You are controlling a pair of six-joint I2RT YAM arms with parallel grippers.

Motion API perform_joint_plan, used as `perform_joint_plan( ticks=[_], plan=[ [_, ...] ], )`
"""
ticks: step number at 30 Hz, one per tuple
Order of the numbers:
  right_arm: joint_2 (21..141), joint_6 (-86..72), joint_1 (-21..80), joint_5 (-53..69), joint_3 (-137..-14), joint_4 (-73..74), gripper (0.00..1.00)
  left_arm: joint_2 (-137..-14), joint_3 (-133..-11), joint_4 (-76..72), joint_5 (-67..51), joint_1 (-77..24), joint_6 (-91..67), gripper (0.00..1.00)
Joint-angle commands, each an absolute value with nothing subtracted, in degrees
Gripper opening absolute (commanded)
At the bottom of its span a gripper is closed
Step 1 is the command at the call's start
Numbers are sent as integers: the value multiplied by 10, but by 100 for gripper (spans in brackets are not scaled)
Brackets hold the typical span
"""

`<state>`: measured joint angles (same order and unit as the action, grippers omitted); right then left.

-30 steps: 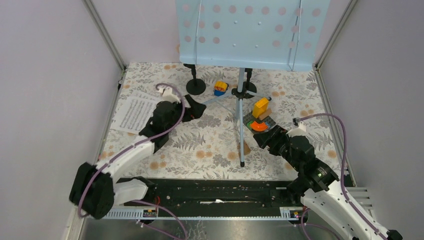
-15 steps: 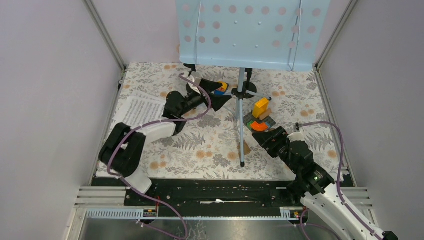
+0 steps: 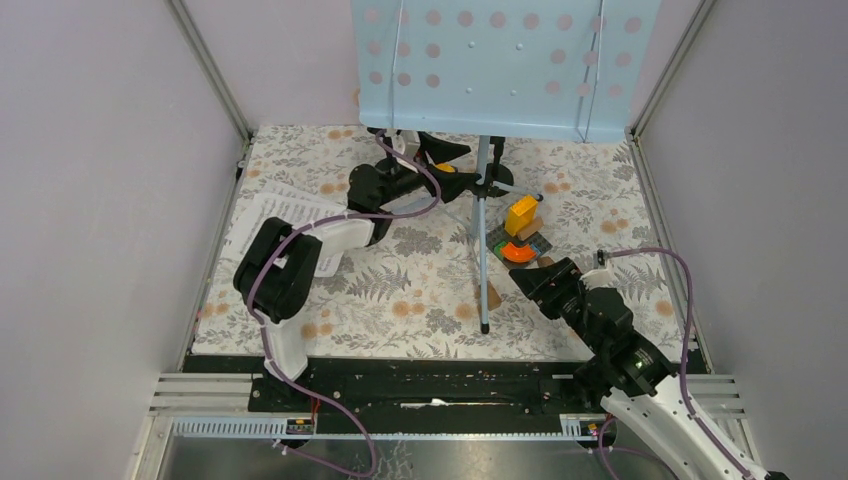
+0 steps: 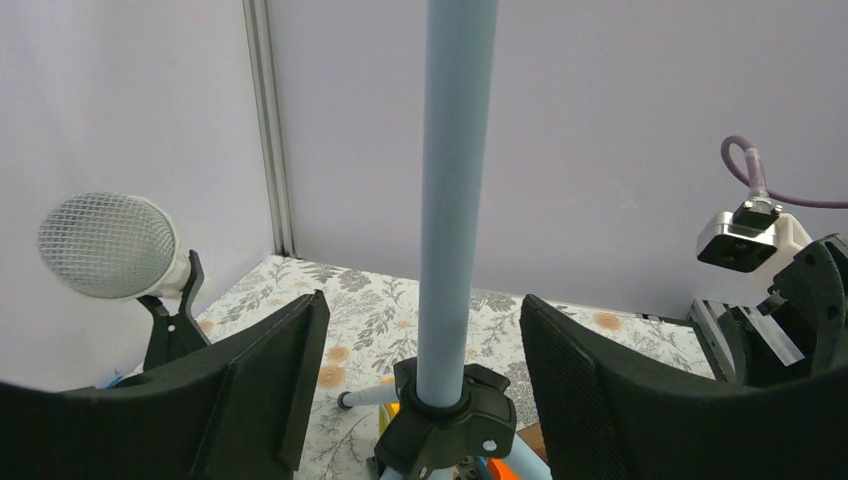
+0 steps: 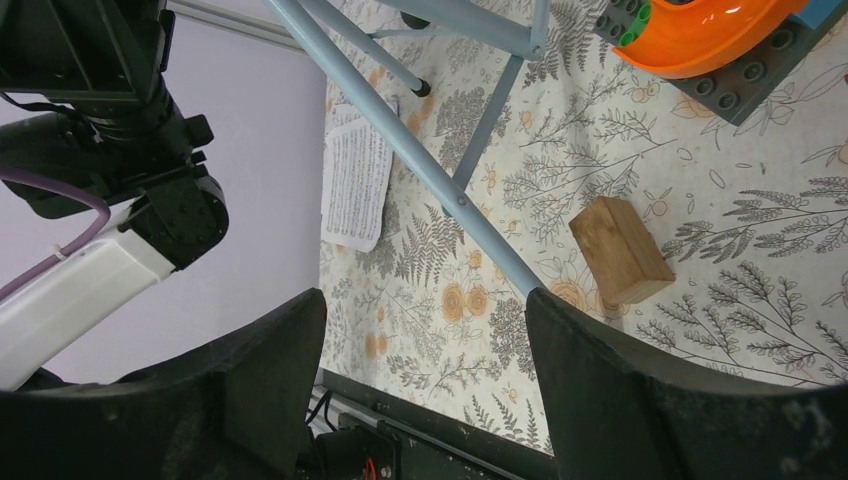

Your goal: Pack up the instrument practice props

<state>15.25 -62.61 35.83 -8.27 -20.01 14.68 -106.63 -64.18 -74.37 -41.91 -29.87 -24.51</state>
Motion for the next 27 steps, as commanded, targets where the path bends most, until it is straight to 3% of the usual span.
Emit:
perform_joint_plan(
  ticks=[1, 13, 17, 22, 27],
  plan=[
    [144, -610, 357, -111, -231, 171, 80, -1077, -683, -710, -434, -318, -204, 72],
    [197, -591, 356, -109, -265, 183, 76, -1115, -743, -649, -438, -339, -195, 46],
    [261, -593, 356, -91, -301, 160, 72, -1108, -741, -640, -431, -341, -185, 30],
    [385, -546, 348, -58, -383, 137, 71, -1098, -739, -623, -436, -342, -182, 0],
    [474, -528, 245, 73, -430, 87, 70, -1091, -728, -623, -438, -342, -189, 0]
  ],
)
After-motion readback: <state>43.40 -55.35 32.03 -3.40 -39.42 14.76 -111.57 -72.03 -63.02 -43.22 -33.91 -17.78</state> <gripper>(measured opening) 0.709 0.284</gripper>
